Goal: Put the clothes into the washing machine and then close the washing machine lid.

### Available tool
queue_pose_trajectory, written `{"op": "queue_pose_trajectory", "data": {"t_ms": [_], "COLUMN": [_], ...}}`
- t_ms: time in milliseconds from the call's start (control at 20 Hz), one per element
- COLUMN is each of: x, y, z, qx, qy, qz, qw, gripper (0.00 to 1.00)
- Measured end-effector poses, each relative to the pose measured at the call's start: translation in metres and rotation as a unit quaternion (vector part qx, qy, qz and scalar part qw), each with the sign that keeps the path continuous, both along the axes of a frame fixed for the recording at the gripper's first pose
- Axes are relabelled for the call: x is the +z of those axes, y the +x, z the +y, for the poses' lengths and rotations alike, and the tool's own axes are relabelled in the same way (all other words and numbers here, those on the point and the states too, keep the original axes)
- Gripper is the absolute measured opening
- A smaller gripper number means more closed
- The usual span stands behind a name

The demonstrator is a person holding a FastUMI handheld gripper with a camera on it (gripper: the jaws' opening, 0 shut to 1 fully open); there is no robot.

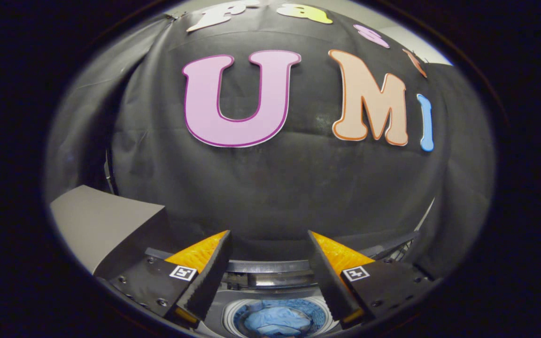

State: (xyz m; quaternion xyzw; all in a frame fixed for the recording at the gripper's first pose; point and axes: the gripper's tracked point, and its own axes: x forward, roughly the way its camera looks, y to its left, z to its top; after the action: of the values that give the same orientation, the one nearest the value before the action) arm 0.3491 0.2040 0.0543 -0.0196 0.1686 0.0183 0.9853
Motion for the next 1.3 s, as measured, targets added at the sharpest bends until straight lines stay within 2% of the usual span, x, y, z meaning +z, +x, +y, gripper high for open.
{"op": "queue_pose_trajectory", "data": {"t_ms": [700, 1300], "x": [-0.021, 0.003], "y": [-0.051, -0.070], "z": [-0.013, -0.021], "qx": [0.011, 0.025], "qy": [-0.015, -0.001], "qz": [0.030, -0.002], "qw": [0.999, 1.000], "gripper": [0.98, 0.98]}}
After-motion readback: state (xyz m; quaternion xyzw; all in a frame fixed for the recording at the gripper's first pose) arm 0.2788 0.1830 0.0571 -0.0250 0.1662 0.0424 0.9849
